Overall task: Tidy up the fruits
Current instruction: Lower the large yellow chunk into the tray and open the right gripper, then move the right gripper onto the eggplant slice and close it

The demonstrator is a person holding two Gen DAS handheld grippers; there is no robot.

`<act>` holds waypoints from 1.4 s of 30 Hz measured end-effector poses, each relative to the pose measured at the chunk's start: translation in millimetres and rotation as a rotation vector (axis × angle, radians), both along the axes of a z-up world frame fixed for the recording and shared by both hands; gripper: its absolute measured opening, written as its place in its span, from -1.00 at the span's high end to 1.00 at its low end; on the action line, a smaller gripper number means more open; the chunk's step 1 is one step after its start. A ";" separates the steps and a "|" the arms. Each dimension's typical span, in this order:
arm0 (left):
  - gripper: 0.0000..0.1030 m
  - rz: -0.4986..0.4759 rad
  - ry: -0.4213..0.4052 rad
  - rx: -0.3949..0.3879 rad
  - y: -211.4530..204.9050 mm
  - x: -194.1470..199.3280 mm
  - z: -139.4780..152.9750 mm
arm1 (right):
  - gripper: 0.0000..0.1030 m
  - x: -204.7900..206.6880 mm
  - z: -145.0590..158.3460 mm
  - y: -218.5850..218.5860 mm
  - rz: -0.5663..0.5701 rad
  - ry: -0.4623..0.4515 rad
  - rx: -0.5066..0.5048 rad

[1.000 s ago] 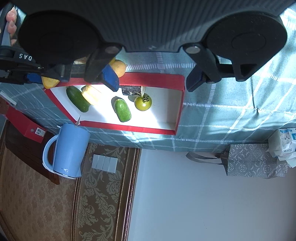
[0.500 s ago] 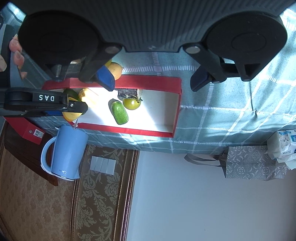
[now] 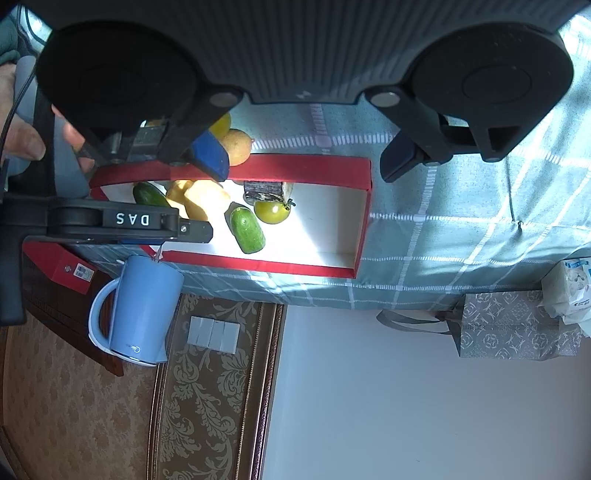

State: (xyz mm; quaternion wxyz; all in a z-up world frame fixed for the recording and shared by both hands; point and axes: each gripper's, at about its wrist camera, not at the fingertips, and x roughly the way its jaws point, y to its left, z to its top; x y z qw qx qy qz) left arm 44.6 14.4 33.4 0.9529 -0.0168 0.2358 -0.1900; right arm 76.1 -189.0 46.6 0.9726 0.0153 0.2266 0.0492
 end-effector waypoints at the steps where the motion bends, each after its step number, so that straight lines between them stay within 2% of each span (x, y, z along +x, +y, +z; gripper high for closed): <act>1: -0.71 -0.001 -0.002 0.001 -0.2 -0.4 0.2 | -0.45 -6.8 3.3 -4.2 -0.011 -0.025 0.018; 8: -0.73 -0.022 0.004 0.007 -3.0 -1.3 -1.5 | -0.47 -53.0 3.5 -30.2 -0.083 -0.077 0.086; 12: -0.73 -0.041 0.002 0.020 -7.2 -5.3 -2.7 | -0.47 -81.5 -6.4 -35.5 -0.120 -0.084 0.062; 14: -0.73 -0.060 0.013 0.017 -8.9 -7.1 -3.8 | -0.48 -87.6 -11.4 -35.6 -0.130 -0.061 0.042; 18: -0.73 -0.087 0.016 0.010 -13.3 -12.5 -4.4 | -0.50 -93.5 -12.6 -36.8 -0.140 -0.073 0.033; 25: -0.73 -0.154 0.019 0.034 -29.2 -24.5 -8.7 | -0.51 -91.7 -16.4 -42.5 -0.150 -0.049 0.062; 29: -0.73 -0.183 -0.021 0.104 -40.5 -32.8 -11.6 | -0.51 -93.8 -16.0 -41.6 -0.123 -0.053 0.078; 32: -0.73 -0.222 -0.007 0.110 -43.2 -33.4 -13.8 | -0.51 -93.6 -16.4 -36.8 -0.077 -0.045 0.075; 35: -0.73 -0.240 -0.013 0.132 -47.7 -34.9 -15.8 | -0.51 -96.3 -15.1 -33.3 -0.125 -0.072 0.019; 37: -0.73 -0.259 -0.009 0.132 -47.9 -35.5 -16.3 | -0.51 -94.6 -15.5 -37.4 -0.133 -0.059 0.037; 39: -0.73 -0.270 -0.014 0.117 -43.1 -36.6 -14.3 | -0.51 -92.1 -16.6 -41.3 -0.074 -0.033 0.100; 42: -0.73 -0.252 -0.026 0.088 -29.5 -37.9 -10.7 | -0.51 -88.4 -20.7 -29.2 0.026 0.016 0.083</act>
